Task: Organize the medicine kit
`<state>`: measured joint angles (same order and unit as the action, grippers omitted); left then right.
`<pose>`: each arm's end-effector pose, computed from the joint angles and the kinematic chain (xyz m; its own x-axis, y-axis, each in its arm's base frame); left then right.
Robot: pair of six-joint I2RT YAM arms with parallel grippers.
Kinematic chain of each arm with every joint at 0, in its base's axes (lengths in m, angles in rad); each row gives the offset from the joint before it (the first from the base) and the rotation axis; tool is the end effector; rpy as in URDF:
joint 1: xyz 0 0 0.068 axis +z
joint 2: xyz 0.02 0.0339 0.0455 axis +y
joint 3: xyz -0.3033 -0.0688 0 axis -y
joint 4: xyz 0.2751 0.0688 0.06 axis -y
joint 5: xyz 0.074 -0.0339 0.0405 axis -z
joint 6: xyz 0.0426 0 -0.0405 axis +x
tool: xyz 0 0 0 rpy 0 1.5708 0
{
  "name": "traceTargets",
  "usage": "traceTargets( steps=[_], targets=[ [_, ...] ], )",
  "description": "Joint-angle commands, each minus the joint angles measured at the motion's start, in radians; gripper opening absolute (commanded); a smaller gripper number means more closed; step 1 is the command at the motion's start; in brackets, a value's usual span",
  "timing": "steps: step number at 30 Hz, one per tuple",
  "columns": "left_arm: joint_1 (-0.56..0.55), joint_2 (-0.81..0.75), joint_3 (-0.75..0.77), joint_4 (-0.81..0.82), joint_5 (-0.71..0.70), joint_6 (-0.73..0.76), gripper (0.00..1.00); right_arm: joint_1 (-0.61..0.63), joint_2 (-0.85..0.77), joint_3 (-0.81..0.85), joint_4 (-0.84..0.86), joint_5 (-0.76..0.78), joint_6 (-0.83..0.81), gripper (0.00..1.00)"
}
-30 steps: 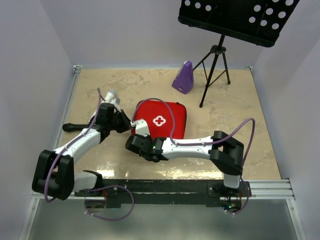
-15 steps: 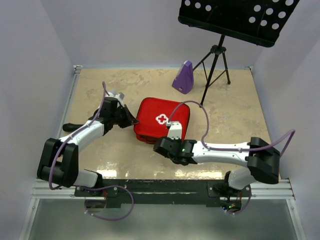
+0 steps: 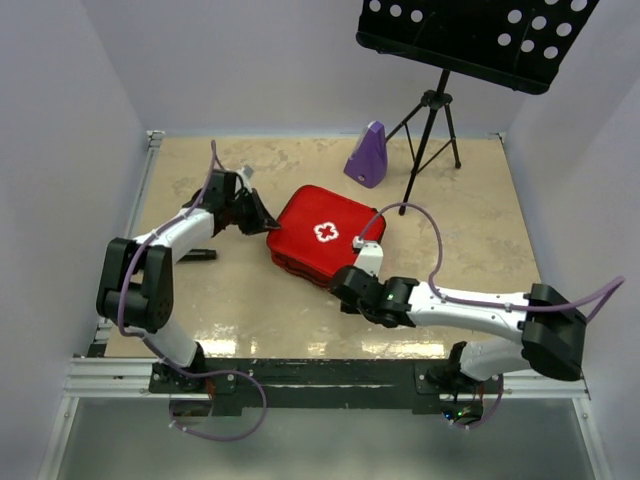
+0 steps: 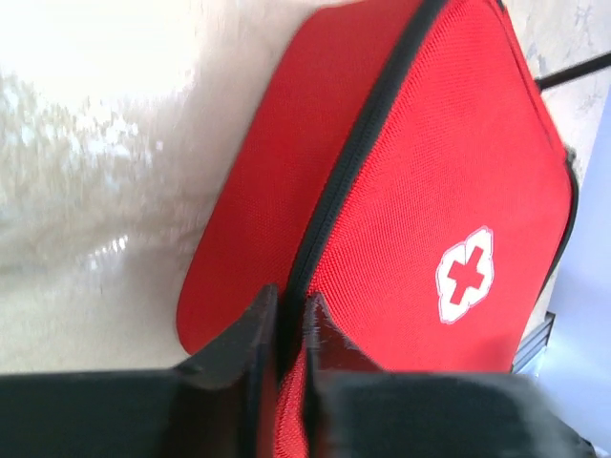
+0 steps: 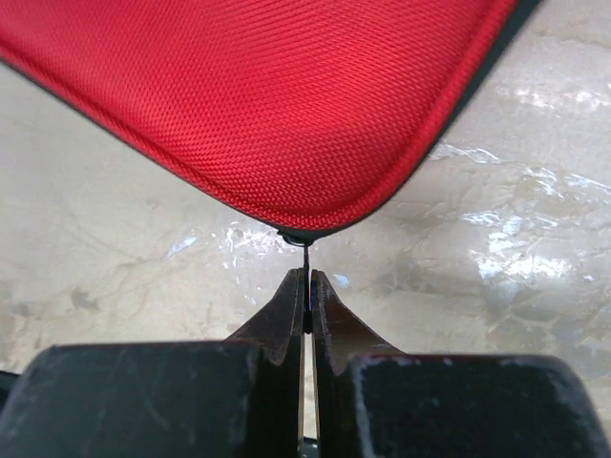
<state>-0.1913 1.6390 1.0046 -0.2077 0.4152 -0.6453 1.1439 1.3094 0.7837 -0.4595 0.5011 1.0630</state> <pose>0.3630 -0.0878 0.2171 -0.8484 -0.3963 -0.3510 -0.0908 0.7622 -0.6409 0.1309 0.2384 0.2275 -0.7693 0.1596 -0.6186 -0.0332 0.9570 0.2883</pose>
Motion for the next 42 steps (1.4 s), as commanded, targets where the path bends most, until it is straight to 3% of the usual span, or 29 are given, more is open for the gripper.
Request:
traceTargets(
  steps=[1,3,6,14,18,21,30,42],
  targets=[
    [0.078,0.056,0.118,-0.005,-0.286,0.004,0.31,0.089,0.115,0.098,-0.119,-0.042,-0.075,0.0],
    [0.078,-0.016,0.106,-0.031,-0.349,0.012,0.62,0.1,0.181,0.149,-0.093,-0.041,-0.109,0.0],
    [0.078,-0.134,0.065,-0.076,-0.394,0.013,0.9,0.102,0.286,0.236,-0.042,-0.042,-0.178,0.0],
    [0.043,-0.428,-0.226,-0.076,-0.21,-0.025,1.0,0.097,0.525,0.492,-0.028,-0.019,-0.322,0.0],
    [-0.048,-0.524,-0.365,-0.03,-0.148,-0.08,1.0,0.097,0.542,0.522,-0.021,-0.019,-0.337,0.0],
    [-0.102,-0.571,-0.445,0.097,-0.127,-0.152,1.0,0.094,0.551,0.537,-0.022,-0.021,-0.345,0.0],
    [-0.137,-0.475,-0.455,0.191,-0.222,-0.168,1.0,0.099,0.533,0.531,-0.042,-0.009,-0.336,0.0],
    [-0.117,-0.234,-0.325,0.217,-0.371,-0.128,0.57,0.119,0.401,0.342,-0.077,-0.003,-0.242,0.0]
  ],
)
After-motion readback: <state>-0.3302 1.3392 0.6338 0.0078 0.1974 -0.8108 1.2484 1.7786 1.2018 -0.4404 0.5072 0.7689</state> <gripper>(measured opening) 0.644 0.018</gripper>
